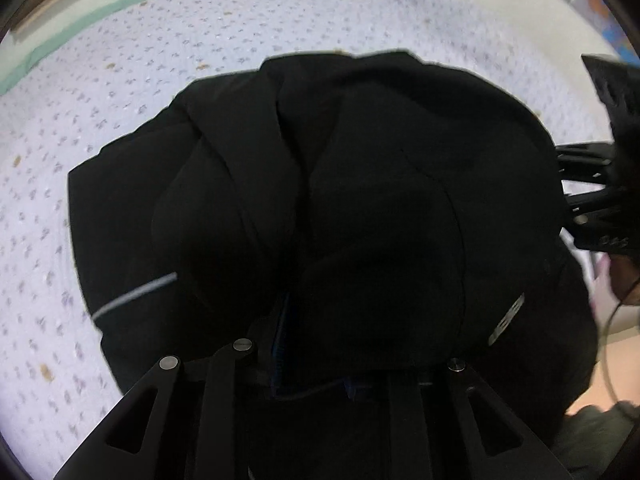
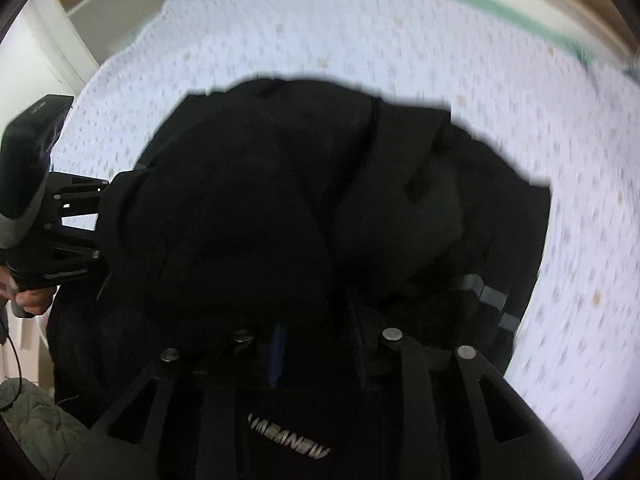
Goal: Fold large clothes
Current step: 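Grasp the folded jacket bundle with both grippers and lift it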
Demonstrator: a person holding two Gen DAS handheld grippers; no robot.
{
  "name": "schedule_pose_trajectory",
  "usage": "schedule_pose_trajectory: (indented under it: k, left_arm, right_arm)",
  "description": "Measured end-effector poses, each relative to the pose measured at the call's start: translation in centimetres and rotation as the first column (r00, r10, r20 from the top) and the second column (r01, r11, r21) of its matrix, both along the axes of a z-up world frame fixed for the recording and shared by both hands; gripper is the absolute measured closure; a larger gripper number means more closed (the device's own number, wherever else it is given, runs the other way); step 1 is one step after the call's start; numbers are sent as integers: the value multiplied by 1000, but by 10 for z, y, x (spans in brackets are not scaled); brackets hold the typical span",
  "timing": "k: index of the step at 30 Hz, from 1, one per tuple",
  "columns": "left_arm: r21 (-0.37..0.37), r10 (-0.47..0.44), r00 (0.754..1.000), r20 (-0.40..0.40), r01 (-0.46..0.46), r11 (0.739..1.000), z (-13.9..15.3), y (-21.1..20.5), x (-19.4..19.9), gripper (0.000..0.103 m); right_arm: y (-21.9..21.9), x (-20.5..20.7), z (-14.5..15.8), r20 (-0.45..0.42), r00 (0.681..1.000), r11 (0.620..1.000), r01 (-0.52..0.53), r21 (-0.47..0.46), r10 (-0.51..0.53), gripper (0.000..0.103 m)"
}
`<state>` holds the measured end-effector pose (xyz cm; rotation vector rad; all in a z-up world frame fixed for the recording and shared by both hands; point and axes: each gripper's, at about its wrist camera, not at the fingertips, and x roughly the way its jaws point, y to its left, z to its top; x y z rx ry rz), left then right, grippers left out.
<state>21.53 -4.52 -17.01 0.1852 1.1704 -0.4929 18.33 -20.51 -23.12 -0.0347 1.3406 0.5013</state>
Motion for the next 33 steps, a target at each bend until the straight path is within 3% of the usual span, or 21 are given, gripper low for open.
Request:
schedule_pose_trajectory:
  k: [4,7,8,11,15,17,19,22,24,26,30,33]
  left_arm:
    - [-16,13,1000,-4,-13,1000,21,17,-9,75]
    - [-54,72,997,36,-70,996,50,42,-12,75]
    - [-85,96,994,58,-91,992,64,50,-11,75]
    - [-167,144,982,121,-123,978,104,58,0,75]
    - [-320,168,982,82,-134,938,120,53,31,75]
    - [-384,160,987,9,-144,912,106,48,50,74]
    - [-380,153,985,-82,-172,909,78,39,63,74]
    - [-328,131,974,-185,-186,926,26,26,59,74]
    - [-279,118,955,-272,-196,940,-13,15,52,72]
    - [-251,124,943,-308,-206,946,-40,11,45,71]
    - [-239,143,946,-291,-216,947,-38,8,40,71]
    - [-264,128,963,-239,-191,946,-16,17,31,71]
  right_arm:
    - [-17,-21,8,-37,999,1000,15,-21,-16,68]
    - [-34,-24,34,-15,999,999,44,-7,-44,54]
    - [-40,-20,43,-1,999,999,53,5,-53,48]
    - [-38,5,89,86,991,990,90,105,-99,46]
    - [-22,49,102,92,978,965,168,201,-190,46]
    - [-9,60,88,57,976,957,194,215,-211,46]
    - [4,66,65,-6,976,955,212,207,-216,46]
    - [27,60,9,-122,973,969,213,125,-198,46]
    - [23,40,-30,-183,965,977,202,65,-188,47]
    - [21,20,-60,-228,954,979,206,12,-197,48]
    - [29,8,-69,-152,968,980,194,-43,-199,48]
    - [25,5,-56,-126,972,980,197,-8,-196,48]
